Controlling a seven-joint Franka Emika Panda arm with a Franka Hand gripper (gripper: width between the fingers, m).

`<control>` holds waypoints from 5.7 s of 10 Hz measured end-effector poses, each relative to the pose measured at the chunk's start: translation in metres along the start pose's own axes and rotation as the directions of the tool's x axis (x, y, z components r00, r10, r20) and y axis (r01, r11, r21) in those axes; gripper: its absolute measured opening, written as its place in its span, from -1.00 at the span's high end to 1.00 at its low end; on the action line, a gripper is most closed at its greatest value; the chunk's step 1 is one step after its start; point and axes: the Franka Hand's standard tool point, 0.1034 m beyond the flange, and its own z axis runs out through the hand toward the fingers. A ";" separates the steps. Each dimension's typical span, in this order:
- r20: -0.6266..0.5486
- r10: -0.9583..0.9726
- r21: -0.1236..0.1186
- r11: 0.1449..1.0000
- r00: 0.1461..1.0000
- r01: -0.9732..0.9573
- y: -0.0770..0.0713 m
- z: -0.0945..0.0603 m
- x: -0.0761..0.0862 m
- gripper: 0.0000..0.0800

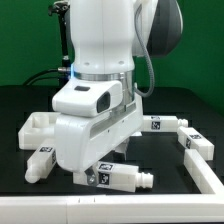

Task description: Assemble desk

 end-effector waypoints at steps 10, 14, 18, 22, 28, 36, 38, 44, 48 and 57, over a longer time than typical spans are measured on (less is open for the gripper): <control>0.012 -0.255 0.018 0.967 0.967 0.254 0.012 -0.056 -0.065 0.30; 0.015 -0.304 0.039 0.952 0.953 0.303 0.010 -0.054 -0.069 0.30; -0.029 -0.652 0.100 0.752 0.757 0.651 0.015 -0.075 -0.144 0.29; -0.030 -0.801 0.110 0.591 0.597 0.799 0.019 -0.073 -0.156 0.29; -0.188 -0.982 0.120 -0.012 0.011 0.993 0.012 -0.073 -0.202 0.29; -0.339 -0.866 0.002 -0.391 -0.367 0.920 -0.010 -0.024 -0.259 0.29; -0.352 -0.877 0.013 -0.353 -0.326 0.936 -0.014 -0.016 -0.260 0.29; -0.329 -0.890 0.023 -0.342 -0.316 0.940 -0.011 -0.033 -0.264 -0.55; -0.271 -0.922 0.048 -0.300 -0.277 0.953 -0.004 -0.073 -0.264 -0.62; -0.261 -0.884 0.224 0.336 0.388 0.915 -0.011 -0.072 -0.263 -0.62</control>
Offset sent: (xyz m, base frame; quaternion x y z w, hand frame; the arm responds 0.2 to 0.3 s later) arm 0.0000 0.0000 0.0000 0.0000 0.0000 0.0000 1.0000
